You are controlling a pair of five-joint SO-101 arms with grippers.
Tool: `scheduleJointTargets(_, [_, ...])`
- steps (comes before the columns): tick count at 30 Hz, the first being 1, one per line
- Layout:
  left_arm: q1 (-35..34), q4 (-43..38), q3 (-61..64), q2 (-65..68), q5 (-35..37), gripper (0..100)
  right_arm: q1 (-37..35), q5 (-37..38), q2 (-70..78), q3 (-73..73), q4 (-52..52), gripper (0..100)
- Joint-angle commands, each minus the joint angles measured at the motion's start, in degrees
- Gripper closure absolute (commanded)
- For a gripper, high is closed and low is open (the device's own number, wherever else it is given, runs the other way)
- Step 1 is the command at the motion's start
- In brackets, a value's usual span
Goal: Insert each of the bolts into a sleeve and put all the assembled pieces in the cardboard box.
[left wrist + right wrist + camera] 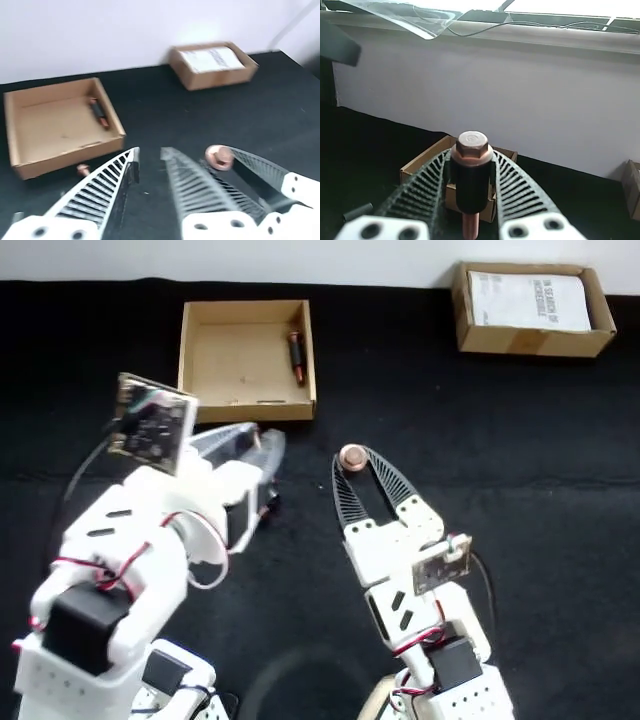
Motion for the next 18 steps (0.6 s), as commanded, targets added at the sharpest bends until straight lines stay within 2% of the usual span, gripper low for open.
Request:
scheduleJointTargets(1, [-3.3, 0.09, 0.31, -3.65, -0.26, 98, 1.54, 0.26, 10.15, -15.69, 0.66, 99.1])
scheduleJointTargets(7, [-8.4, -0.18, 9.89, -14.11, -0.26, 99, 1.71, 0.26, 33.36, -36.7, 0.66, 99.1])
scheduleJointTargets(18, [-25.54, -0.26, 33.71, -39.69, -0.26, 99, -0.48, 0.7, 68.44, -70.73, 0.57, 99.1])
